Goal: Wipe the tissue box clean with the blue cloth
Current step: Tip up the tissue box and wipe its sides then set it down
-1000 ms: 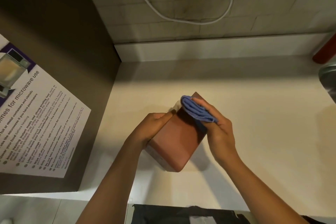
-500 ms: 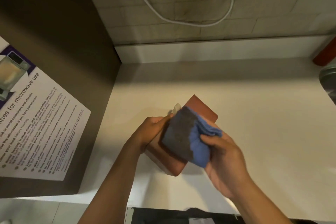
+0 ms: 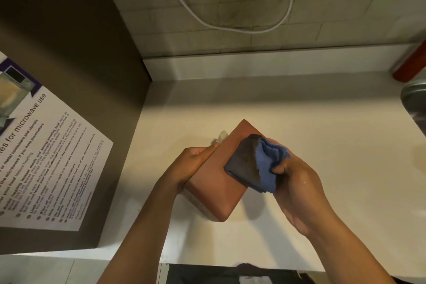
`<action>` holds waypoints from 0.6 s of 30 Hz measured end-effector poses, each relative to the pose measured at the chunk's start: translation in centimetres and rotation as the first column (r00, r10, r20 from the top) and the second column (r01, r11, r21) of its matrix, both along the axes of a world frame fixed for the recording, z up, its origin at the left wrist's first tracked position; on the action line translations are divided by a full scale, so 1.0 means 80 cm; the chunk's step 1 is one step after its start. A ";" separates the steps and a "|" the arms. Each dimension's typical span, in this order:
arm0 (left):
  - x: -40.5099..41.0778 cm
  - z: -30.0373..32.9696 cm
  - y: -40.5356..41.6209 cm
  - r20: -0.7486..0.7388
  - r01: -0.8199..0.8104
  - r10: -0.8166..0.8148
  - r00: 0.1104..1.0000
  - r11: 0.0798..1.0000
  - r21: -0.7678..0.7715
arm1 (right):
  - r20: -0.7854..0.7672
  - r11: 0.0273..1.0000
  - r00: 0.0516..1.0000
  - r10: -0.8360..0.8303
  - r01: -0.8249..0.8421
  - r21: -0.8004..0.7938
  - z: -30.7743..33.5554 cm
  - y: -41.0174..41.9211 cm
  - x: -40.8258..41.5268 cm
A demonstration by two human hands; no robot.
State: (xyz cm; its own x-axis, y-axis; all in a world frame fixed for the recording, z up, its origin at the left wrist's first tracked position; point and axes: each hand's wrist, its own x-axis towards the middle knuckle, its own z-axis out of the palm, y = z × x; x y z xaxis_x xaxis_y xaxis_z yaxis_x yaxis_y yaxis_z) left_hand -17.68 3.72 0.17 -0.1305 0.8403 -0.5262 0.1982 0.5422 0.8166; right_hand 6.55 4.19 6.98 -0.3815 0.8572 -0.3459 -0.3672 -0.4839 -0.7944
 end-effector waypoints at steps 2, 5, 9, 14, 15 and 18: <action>0.000 -0.005 0.003 -0.005 0.003 -0.003 1.000 1.000 -0.012 | 0.079 1.000 0.997 -0.003 0.000 0.031 0.002 0.002 0.003; -0.001 -0.011 0.004 -0.050 0.013 -0.013 0.999 1.000 0.007 | 0.280 0.973 0.959 0.036 -0.098 0.208 0.002 -0.001 0.013; -0.003 -0.016 0.004 0.017 -0.036 0.036 0.999 0.999 -0.009 | 0.414 0.880 0.910 0.020 -0.212 0.425 0.003 -0.008 0.019; -0.002 -0.026 0.009 0.147 -0.077 0.083 0.986 0.996 -0.049 | 0.405 0.821 0.913 -0.054 -0.191 0.538 -0.005 -0.015 0.020; -0.003 -0.025 0.008 0.164 -0.073 0.079 0.983 0.996 -0.047 | 0.415 0.801 0.908 -0.063 -0.202 0.564 -0.007 -0.014 0.020; -0.003 -0.021 0.006 0.144 -0.061 0.063 0.988 0.998 -0.017 | 0.507 0.720 0.849 -0.146 -0.260 0.644 -0.014 -0.014 0.021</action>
